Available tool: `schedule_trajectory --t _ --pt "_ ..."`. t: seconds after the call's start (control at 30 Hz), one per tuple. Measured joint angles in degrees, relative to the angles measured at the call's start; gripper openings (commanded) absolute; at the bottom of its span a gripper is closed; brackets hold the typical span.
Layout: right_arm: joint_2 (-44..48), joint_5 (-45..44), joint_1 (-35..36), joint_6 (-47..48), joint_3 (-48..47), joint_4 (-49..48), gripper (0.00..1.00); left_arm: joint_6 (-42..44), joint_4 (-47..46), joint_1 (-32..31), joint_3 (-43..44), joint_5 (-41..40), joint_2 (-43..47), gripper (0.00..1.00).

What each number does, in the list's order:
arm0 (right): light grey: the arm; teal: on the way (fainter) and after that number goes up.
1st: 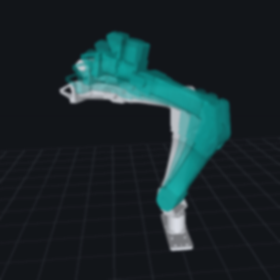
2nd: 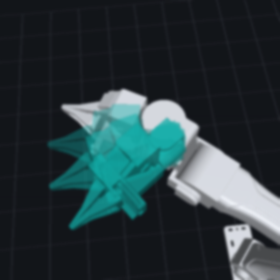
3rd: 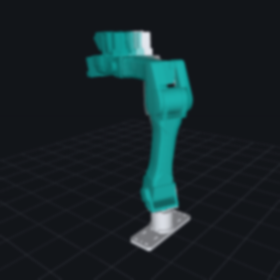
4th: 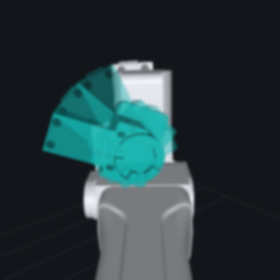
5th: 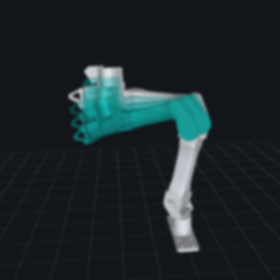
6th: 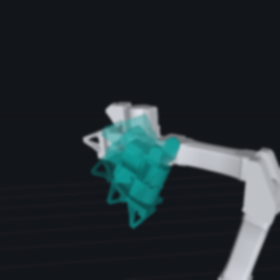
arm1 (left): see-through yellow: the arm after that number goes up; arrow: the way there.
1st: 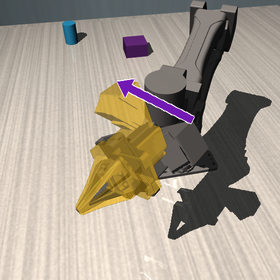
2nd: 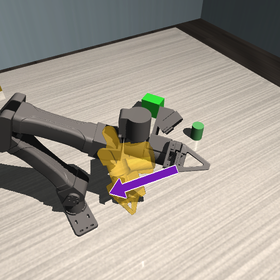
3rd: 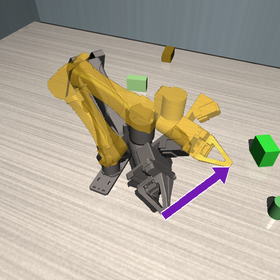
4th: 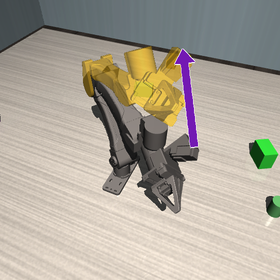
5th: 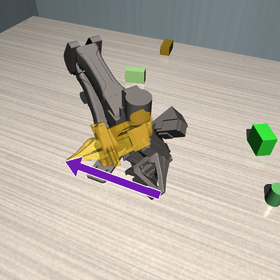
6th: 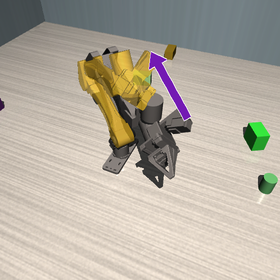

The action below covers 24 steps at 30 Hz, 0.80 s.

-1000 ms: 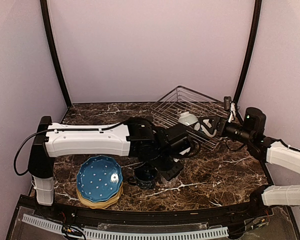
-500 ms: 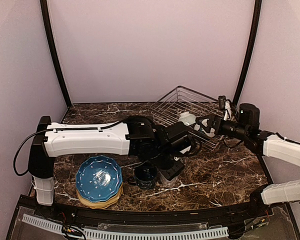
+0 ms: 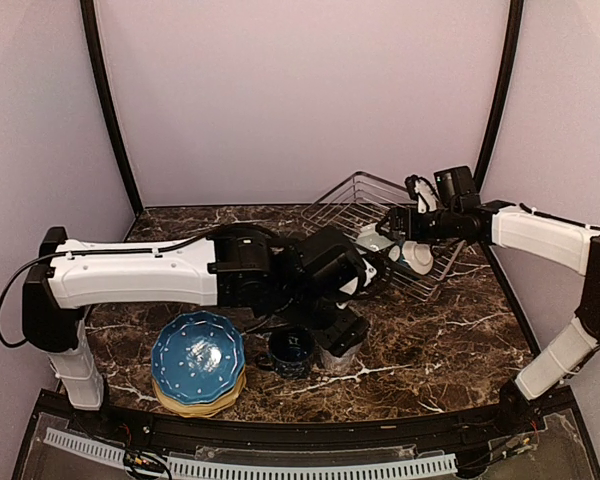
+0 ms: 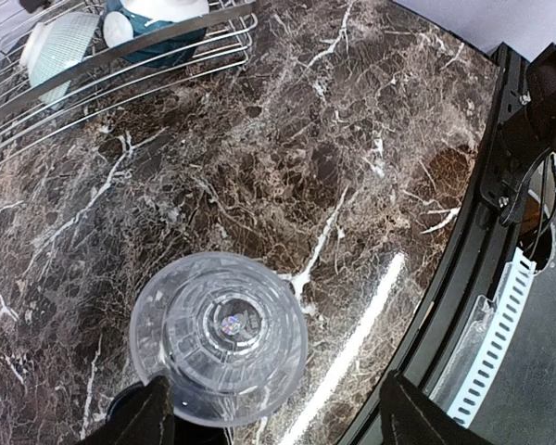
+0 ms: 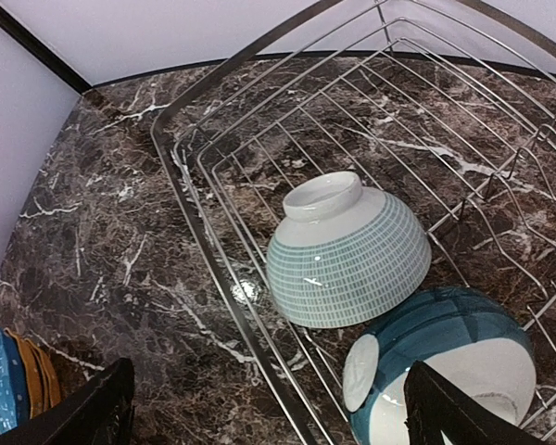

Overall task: Unload the mixed dishes from the dish rack
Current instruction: Grab the bowl from the dish rack.

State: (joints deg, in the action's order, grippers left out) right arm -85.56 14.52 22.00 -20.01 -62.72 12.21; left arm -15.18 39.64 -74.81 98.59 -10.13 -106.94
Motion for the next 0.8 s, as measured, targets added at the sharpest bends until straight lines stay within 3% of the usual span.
schedule_trajectory --t 0.27,0.5,0.6,0.8 --pt "-3.72 -7.39 0.42 11.76 -7.52 11.06 0.99 -0.02 -8.26 0.02 -10.29 -3.54 10.08 0.83" --pt "-3.98 -13.97 0.87 26.99 -10.95 12.92 0.99 -0.07 -14.78 1.40 -18.05 -4.66 15.56 0.86" --pt "-5.75 -14.19 0.87 28.30 -14.45 15.54 0.99 -0.31 -17.27 3.65 -20.98 -2.69 17.59 0.86" --pt "-19.43 -11.74 1.25 22.80 -34.60 25.33 0.99 -0.72 -20.87 8.72 -26.88 0.90 22.62 0.87"
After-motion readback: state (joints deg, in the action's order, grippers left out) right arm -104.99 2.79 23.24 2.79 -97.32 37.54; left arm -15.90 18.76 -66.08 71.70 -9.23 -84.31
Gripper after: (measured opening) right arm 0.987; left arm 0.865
